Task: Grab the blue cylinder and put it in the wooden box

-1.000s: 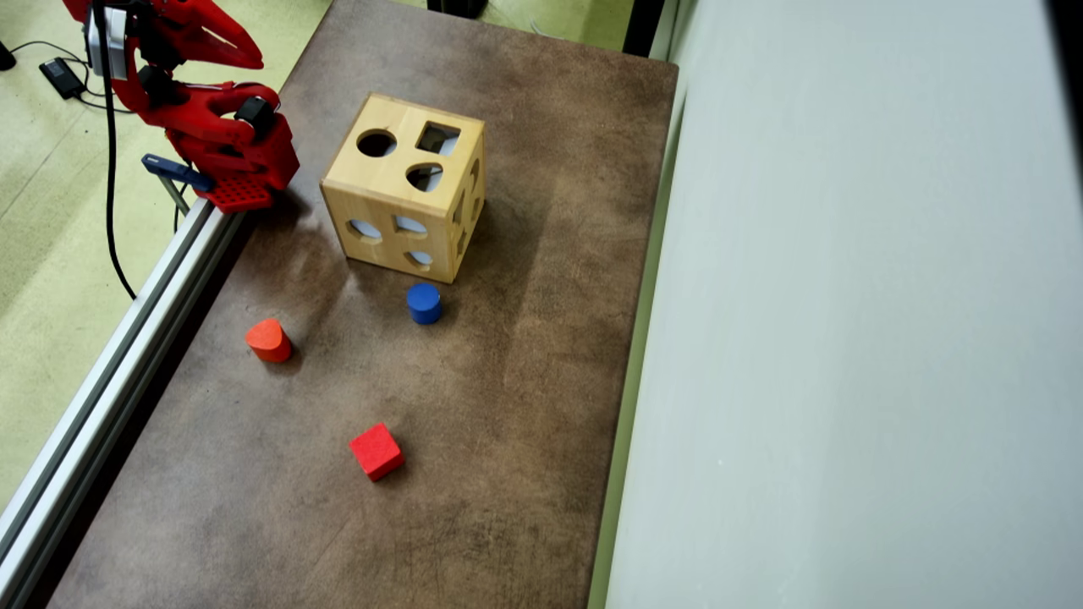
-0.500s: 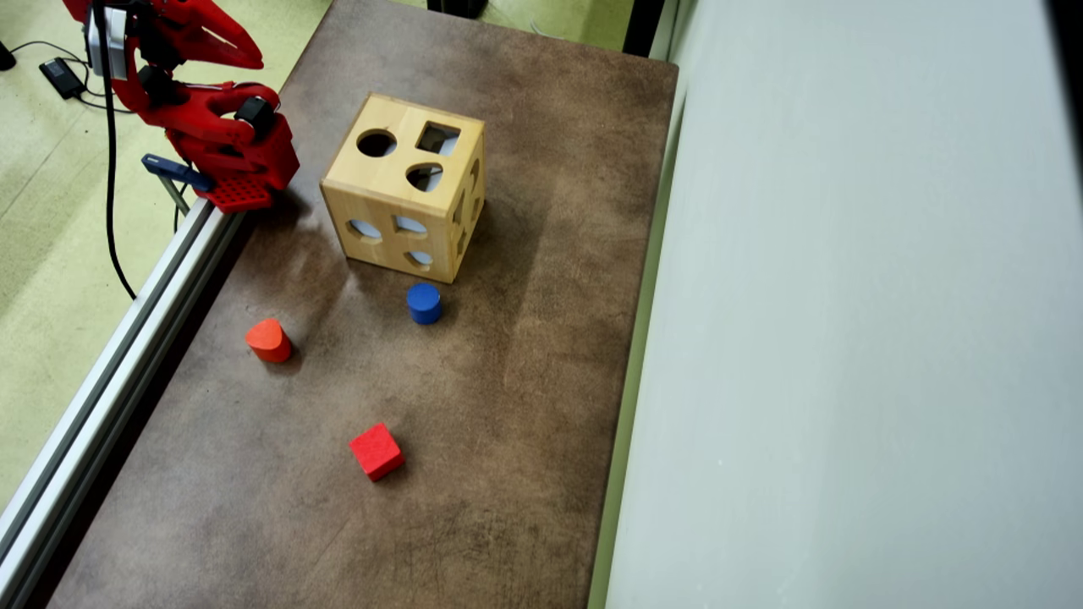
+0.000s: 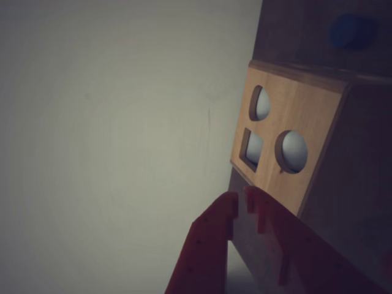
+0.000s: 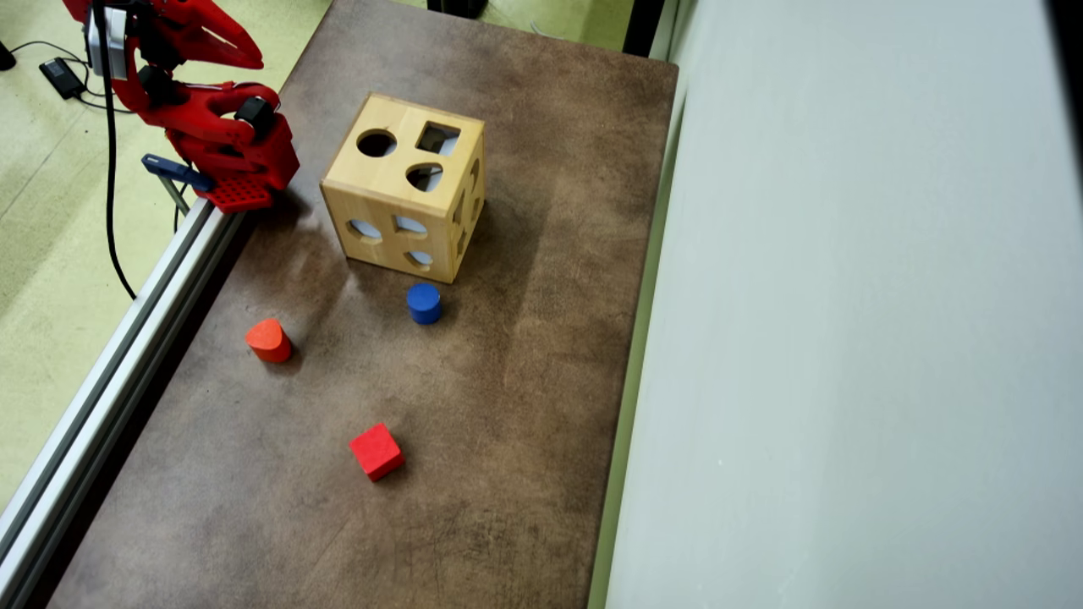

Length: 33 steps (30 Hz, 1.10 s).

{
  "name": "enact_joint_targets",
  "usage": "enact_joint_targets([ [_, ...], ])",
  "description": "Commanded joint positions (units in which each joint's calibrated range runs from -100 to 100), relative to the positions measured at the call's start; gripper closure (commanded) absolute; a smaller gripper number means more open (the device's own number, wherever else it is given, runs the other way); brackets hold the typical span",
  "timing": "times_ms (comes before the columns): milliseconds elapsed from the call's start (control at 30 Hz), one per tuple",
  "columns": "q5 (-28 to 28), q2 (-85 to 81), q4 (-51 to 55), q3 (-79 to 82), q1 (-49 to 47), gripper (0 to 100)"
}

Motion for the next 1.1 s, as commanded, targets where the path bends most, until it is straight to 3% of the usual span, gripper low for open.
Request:
enact_joint_targets([
  [0, 0.3, 0.3, 0.4, 0.0, -0.3, 97],
  [500, -0.2, 2.0, -0.3, 0.3, 0.4, 97],
  [900, -0.2, 38.4, -0.5, -0.8, 0.5, 97],
  [1067, -0.2, 49.9, -7.2, -0.9, 0.6, 97],
])
